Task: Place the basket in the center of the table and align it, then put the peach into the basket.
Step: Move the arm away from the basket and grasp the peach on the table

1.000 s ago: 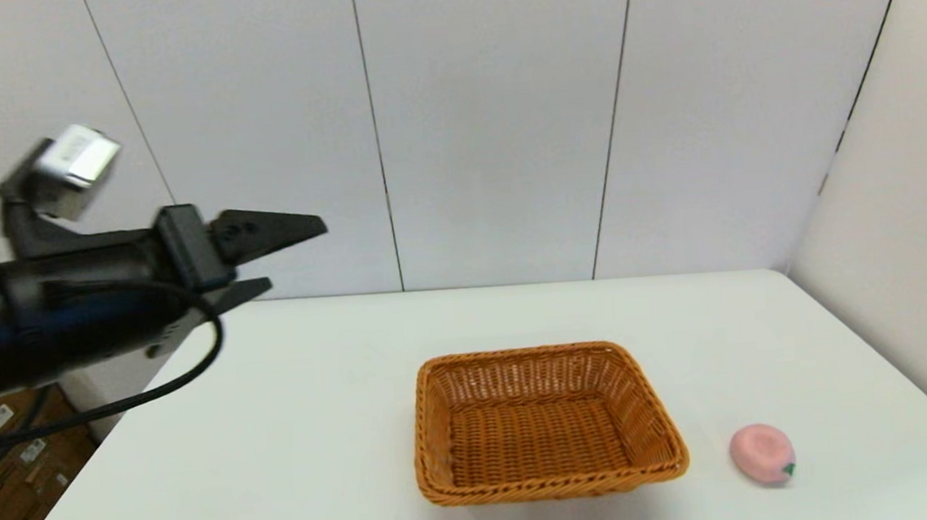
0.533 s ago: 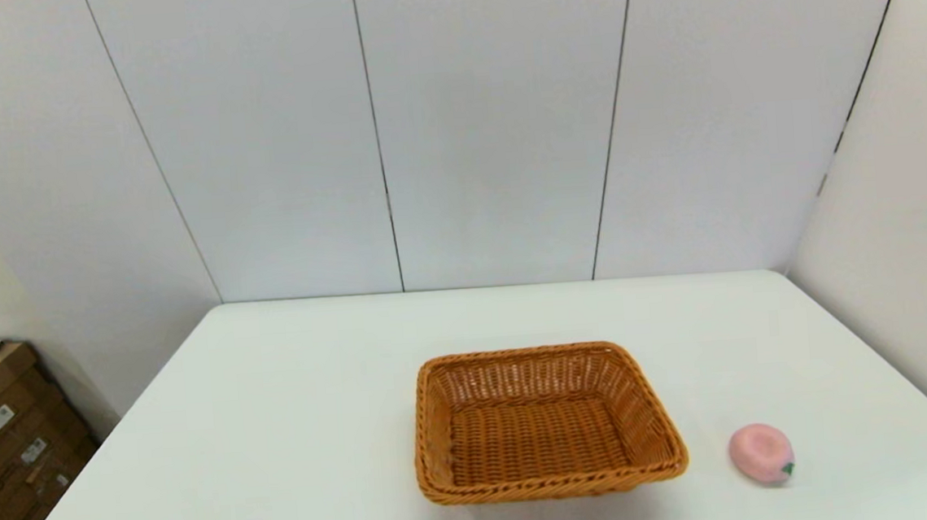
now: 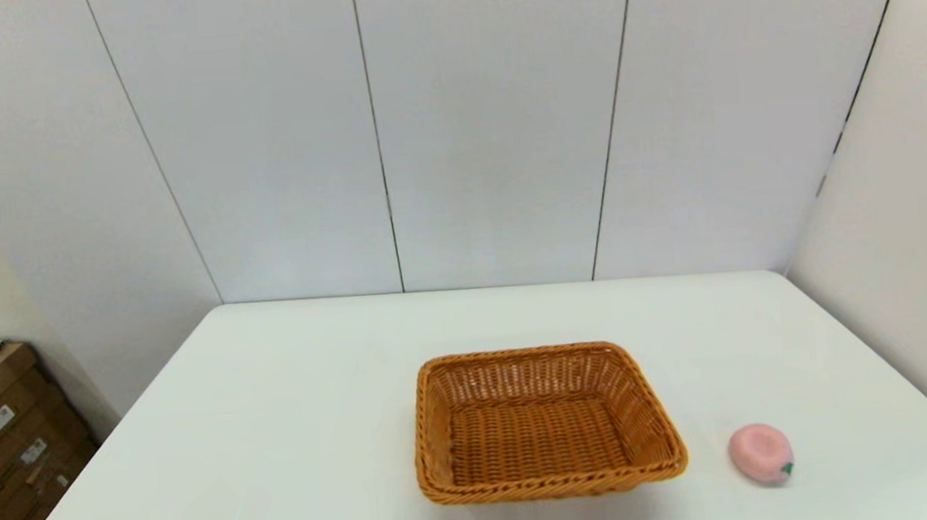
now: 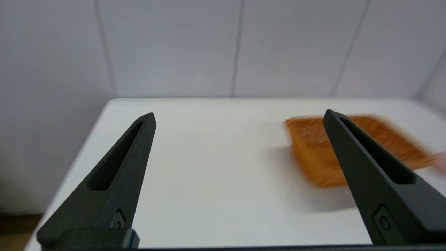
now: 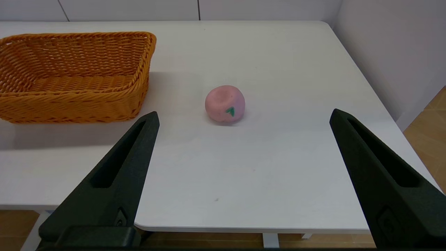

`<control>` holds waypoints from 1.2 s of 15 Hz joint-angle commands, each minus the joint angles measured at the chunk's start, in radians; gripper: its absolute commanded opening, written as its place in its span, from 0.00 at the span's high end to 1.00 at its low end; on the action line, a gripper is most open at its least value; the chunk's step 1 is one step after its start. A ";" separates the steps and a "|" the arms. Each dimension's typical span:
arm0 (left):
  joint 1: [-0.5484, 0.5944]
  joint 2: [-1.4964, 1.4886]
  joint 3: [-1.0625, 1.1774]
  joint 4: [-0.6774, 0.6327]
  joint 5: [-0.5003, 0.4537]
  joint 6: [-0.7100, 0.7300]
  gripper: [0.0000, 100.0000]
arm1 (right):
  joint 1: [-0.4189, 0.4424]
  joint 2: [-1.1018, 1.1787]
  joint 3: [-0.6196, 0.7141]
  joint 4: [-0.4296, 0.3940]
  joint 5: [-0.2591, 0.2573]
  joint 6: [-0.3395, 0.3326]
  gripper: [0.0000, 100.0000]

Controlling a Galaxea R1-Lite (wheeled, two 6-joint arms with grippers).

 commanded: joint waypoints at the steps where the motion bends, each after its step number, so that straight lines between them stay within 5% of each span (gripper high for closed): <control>1: 0.015 -0.148 0.209 -0.049 0.133 0.073 0.00 | 0.000 0.000 0.000 0.001 0.000 0.000 0.00; 6: 0.015 -0.148 0.258 -0.025 0.159 0.067 0.00 | 0.000 0.109 -0.054 -0.001 0.034 -0.058 0.00; 12: 0.015 -0.148 0.258 -0.032 0.158 0.039 0.00 | 0.013 1.034 -0.310 -0.011 0.087 -0.089 0.00; 18: 0.016 -0.148 0.258 -0.032 0.158 0.019 0.00 | 0.037 1.627 -0.292 -0.464 0.084 -0.054 0.00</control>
